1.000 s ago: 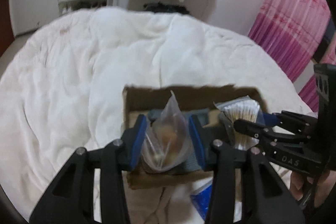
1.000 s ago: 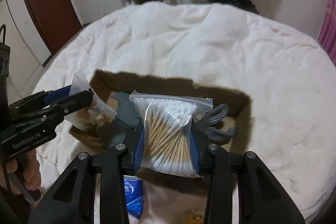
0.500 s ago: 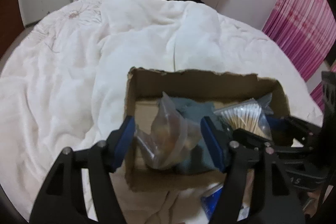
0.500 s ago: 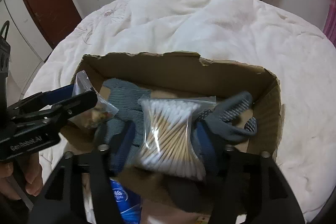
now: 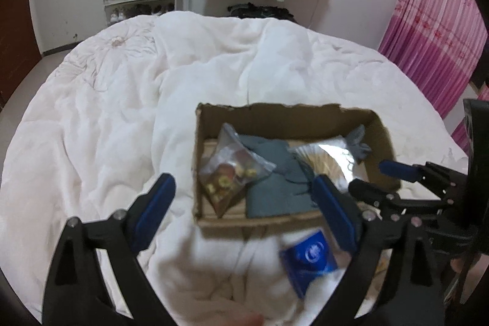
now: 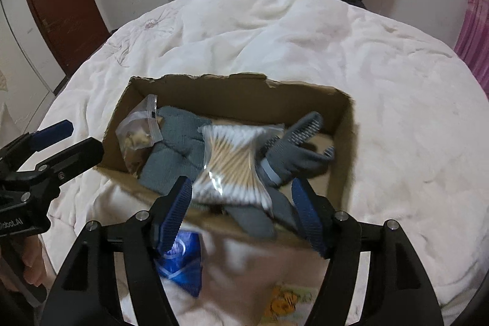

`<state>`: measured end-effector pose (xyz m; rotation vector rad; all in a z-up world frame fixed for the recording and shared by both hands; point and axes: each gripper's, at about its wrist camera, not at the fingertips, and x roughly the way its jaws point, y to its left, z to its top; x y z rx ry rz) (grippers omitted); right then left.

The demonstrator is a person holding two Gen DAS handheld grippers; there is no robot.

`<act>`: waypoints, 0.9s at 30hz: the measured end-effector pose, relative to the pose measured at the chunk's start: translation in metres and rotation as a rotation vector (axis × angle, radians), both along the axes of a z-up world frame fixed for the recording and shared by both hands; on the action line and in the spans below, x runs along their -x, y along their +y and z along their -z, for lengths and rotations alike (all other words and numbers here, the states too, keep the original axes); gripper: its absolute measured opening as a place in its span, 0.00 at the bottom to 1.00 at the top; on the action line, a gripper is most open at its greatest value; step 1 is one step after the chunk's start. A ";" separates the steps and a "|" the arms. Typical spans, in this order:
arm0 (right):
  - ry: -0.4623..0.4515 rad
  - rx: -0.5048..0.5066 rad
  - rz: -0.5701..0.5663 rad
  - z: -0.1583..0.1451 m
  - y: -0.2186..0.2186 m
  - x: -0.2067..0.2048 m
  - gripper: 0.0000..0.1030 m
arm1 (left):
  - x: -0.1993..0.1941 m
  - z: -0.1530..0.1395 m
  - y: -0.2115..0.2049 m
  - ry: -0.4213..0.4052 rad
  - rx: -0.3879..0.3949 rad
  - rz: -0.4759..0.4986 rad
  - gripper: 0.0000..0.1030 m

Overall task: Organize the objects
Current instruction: 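Lower both bags into the cardboard box and open both tools, then move both tools toward the white sock and green tissue pack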

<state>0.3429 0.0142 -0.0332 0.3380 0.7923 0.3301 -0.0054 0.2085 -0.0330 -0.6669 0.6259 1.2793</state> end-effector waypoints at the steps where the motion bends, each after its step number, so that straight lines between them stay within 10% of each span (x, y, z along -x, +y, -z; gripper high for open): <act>1: -0.005 0.001 0.005 -0.003 -0.002 0.006 0.69 | 0.000 -0.005 -0.007 0.002 -0.009 -0.002 0.90; 27: -0.158 0.044 0.084 -0.087 -0.033 0.169 0.69 | -0.017 -0.114 -0.163 -0.025 -0.164 0.116 0.90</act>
